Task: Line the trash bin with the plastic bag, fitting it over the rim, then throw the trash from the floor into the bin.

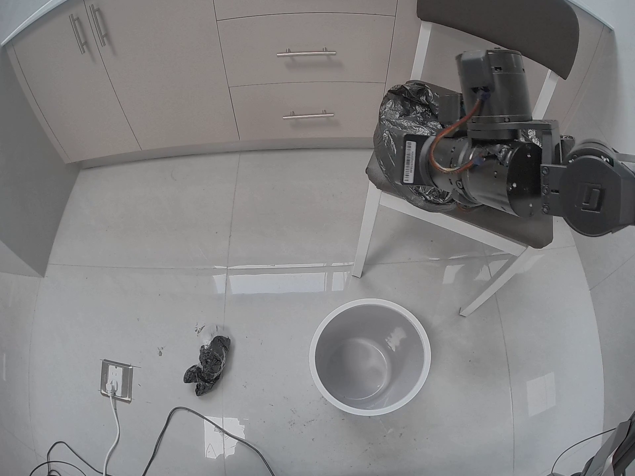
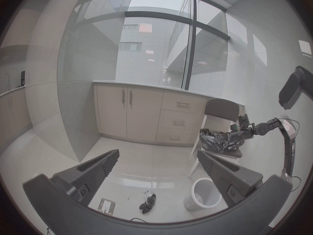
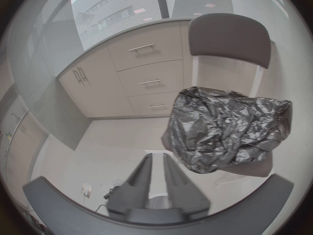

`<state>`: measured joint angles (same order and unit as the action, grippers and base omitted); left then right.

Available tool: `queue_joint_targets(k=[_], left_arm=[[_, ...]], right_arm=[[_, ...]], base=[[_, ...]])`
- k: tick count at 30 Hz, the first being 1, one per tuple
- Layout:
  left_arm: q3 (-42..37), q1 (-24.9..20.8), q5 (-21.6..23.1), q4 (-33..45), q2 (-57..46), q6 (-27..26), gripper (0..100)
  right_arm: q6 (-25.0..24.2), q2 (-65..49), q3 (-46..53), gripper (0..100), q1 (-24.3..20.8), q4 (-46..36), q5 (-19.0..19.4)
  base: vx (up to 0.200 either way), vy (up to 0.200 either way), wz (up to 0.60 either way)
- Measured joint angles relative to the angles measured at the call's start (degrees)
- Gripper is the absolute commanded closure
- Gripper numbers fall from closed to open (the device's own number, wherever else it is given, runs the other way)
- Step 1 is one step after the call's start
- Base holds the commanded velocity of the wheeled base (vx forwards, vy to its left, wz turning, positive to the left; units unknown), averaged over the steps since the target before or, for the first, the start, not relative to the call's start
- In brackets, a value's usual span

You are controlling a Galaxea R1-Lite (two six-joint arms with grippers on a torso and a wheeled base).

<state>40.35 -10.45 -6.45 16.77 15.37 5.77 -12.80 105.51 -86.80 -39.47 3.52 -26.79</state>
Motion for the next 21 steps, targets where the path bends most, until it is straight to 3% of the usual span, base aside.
queue_joint_targets(k=[10,15,21], left_arm=[[1.1,-2.2,-1.3,1.6,6.6,-0.7,0],[0.8,-2.4,-1.4,1.7,8.6,-0.5,0],[-0.5,-2.2,-1.7,0.0,11.4,3.7,0]], right_arm=[[-1.8,-4.4,6.9,0,2.7,0.0,-2.9],[-6.0,-4.1,7.9,0,3.7,-0.1,-3.0],[-15.7,-1.3,7.8,0,5.5,-0.7,-3.2]], base=[[0.000,0.000,0.00],[0.000,0.000,0.00],[0.000,0.000,0.00]])
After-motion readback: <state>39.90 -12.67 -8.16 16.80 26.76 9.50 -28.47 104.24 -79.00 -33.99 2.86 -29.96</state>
